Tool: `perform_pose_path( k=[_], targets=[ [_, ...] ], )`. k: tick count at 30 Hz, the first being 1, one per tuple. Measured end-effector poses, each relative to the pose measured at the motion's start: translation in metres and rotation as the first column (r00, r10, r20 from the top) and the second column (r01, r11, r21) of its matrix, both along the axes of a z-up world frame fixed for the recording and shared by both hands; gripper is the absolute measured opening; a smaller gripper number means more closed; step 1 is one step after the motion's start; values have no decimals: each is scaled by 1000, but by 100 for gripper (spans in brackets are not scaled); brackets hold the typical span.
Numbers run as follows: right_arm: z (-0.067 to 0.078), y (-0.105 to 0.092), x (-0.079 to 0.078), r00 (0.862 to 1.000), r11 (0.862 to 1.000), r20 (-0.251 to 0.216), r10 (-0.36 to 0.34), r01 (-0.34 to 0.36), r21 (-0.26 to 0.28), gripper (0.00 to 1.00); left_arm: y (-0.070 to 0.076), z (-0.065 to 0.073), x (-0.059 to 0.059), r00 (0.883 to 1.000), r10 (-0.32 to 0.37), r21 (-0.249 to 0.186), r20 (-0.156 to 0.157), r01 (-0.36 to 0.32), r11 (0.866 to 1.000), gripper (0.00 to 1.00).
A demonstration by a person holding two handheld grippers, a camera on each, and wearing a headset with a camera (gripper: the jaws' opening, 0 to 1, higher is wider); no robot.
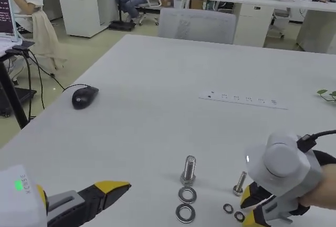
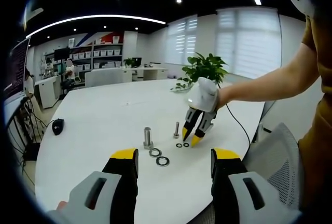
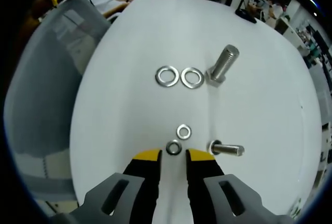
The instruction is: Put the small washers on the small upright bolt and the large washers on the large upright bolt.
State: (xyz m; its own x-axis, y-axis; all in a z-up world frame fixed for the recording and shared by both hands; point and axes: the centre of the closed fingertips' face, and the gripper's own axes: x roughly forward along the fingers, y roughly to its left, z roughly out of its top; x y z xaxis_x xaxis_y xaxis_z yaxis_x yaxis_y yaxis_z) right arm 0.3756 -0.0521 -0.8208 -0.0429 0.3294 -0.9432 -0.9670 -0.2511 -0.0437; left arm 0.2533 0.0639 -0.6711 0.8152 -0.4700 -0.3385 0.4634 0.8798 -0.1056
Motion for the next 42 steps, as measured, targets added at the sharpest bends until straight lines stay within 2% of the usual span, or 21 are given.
perform_pose_path(
  k=[17,21,32,42],
  targets=[
    [-2,0,-2,1000,1000,-21,13,-13,-25,19,1,-3,2,1000,3,-5,-1,-3,1000,55],
    [-2,2,-1,1000,1000,-25,-3,2,-20,18,1,-3,2,1000,5,-11,-1,-5,1000,55],
    [-3,2,-1,999,998,5,35,-35,-60,14,3,-4,1,1000,13,-7,-3,-13,1000,55],
    [-3,1,-1,1000,999,-9,18,-19,-41,13,2,-5,0,1000,14,-8,-6,-14,1000,55]
  ],
)
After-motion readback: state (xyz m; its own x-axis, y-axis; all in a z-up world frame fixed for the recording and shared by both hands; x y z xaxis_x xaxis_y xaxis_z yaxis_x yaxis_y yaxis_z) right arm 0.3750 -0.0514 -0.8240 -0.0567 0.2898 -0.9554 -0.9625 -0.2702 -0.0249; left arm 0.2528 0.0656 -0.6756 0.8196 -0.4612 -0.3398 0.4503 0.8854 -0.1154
